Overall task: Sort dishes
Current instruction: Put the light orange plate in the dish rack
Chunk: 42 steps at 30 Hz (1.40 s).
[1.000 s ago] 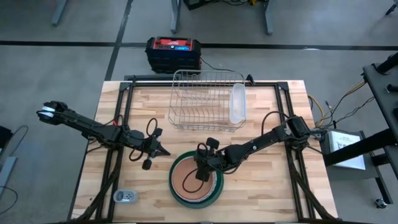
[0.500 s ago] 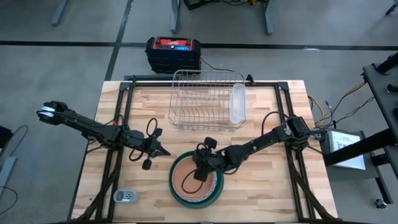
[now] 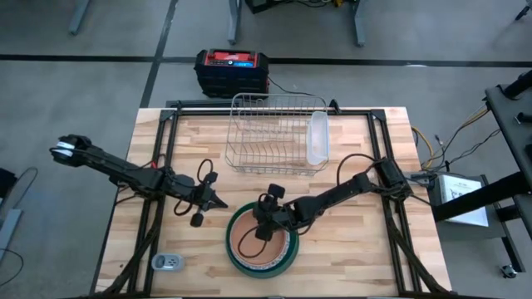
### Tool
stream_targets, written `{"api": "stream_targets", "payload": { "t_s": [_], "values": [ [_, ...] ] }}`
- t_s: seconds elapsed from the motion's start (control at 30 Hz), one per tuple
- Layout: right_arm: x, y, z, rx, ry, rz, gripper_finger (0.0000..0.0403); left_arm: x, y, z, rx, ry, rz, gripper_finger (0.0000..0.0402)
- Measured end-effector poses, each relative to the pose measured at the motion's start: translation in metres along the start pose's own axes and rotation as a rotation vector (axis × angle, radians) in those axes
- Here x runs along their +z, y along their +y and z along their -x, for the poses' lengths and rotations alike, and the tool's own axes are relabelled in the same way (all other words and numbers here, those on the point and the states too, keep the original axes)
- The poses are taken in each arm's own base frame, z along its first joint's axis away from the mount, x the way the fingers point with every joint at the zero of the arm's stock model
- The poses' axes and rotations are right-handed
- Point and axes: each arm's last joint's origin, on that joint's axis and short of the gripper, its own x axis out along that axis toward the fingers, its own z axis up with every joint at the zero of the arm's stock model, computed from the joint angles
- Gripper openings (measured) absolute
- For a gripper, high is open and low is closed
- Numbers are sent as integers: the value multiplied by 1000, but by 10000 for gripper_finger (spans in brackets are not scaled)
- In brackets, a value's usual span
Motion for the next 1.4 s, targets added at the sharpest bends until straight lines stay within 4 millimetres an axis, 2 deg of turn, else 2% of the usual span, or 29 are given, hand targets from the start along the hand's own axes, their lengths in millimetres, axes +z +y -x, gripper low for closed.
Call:
{"api": "stream_targets", "payload": {
  "t_s": [0.33,0.83,1.13,1.4],
  "values": [
    [-1,-2,-1,23,19,-4,101,-8,0,-15,2,54,-1,0],
    [-5,1,-5,65,44,14,5,-12,0,-24,2,67,-16,0],
    [2,2,1,-13,16,78,1,-12,0,-24,2,62,-22,0],
    [16,8,23,-127,62,180,0,-9,0,-23,1,33,-23,0]
  ]
}}
